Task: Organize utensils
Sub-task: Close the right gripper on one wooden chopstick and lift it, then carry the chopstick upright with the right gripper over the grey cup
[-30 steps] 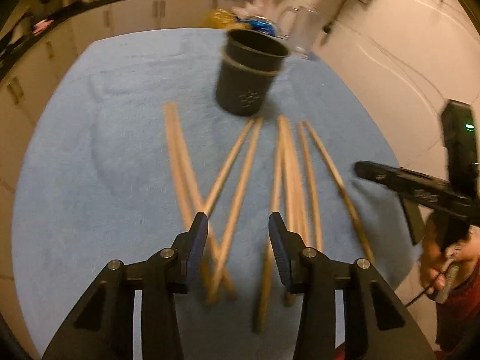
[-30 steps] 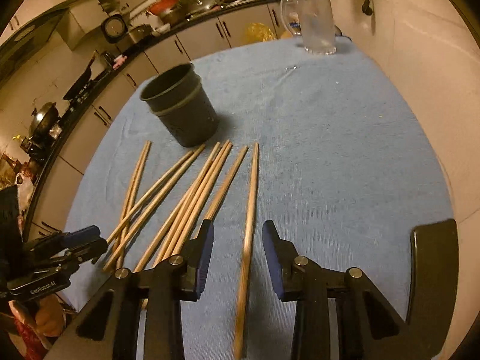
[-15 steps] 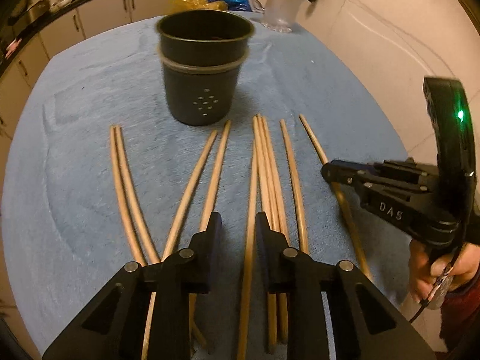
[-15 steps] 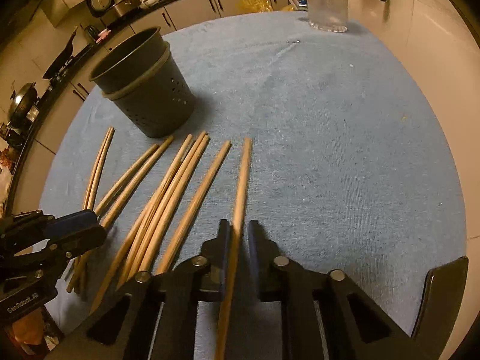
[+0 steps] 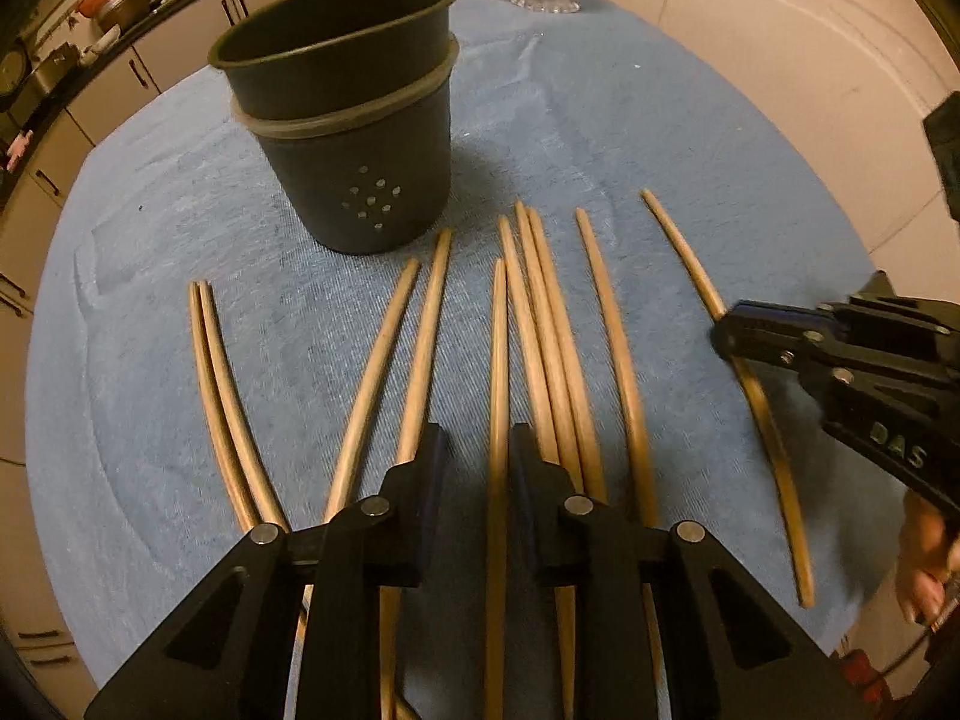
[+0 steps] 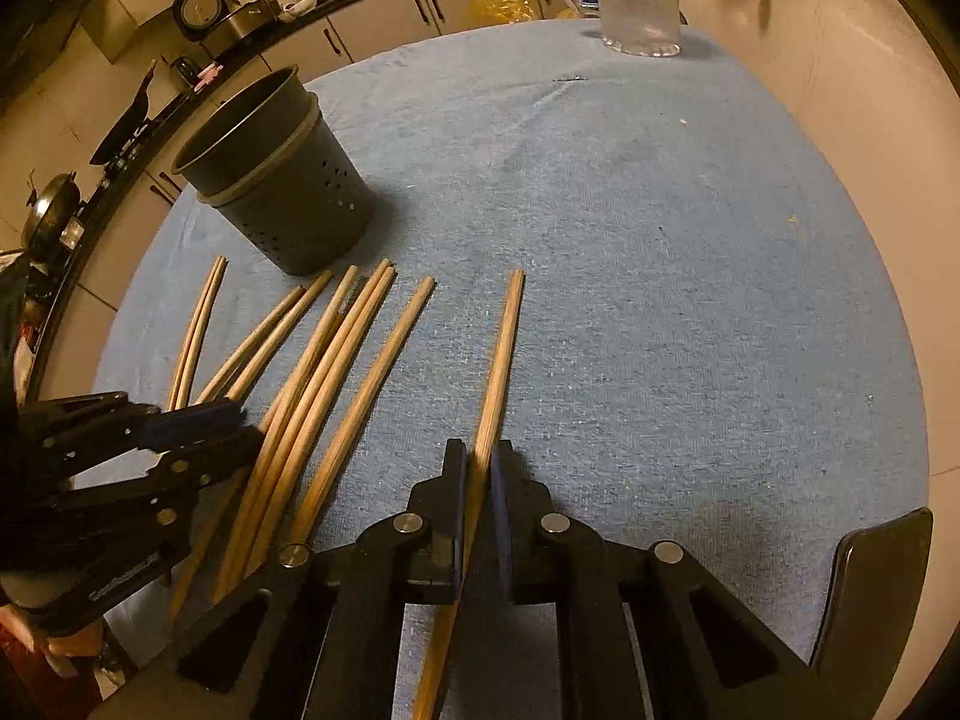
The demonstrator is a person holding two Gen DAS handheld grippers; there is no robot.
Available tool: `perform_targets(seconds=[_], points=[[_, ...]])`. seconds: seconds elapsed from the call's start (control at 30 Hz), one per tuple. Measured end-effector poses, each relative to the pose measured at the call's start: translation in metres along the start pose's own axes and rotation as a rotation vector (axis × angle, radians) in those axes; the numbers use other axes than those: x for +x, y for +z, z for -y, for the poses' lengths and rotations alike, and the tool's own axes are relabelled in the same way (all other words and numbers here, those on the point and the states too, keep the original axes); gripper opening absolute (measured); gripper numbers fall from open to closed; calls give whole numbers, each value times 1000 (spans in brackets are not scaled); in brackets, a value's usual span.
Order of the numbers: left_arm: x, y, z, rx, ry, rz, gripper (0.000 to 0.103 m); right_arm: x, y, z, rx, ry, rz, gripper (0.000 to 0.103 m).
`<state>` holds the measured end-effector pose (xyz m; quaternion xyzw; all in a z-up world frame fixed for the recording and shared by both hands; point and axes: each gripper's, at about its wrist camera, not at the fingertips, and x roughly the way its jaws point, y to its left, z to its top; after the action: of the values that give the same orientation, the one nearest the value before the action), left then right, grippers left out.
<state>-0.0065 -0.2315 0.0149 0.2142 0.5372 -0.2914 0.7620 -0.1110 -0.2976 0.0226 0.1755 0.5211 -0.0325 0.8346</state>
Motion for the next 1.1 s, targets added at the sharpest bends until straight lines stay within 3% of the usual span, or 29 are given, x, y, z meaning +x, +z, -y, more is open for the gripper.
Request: perform_targets(seconds=[0.17,0.23,0.43,0.6,0.77,0.87,1.1], points=[[9,21,5,-23,10,-2,20,4,8,-4,-9,-31,-28,10],[9,24,6,-44,15,2,6,8,13,-7,-22,-49,-31,10],[-15,7,3,-71,-37,74,6,4,14,-4,-6,-9,-9,8],[-70,-13,-13,-109,-77,211,6,-27,8,-5,19,59,85,8],[-125,-35,-38,-142,-78,359,6,-76,0,-15,9,130,232,8],[-143,-42,-38,-147,-66,414,6,-100,-11,-22,-11,165,320,8],[-181,-56,-34,-140,-51,498,6,-129,-29,-46,-70,142,458,8]])
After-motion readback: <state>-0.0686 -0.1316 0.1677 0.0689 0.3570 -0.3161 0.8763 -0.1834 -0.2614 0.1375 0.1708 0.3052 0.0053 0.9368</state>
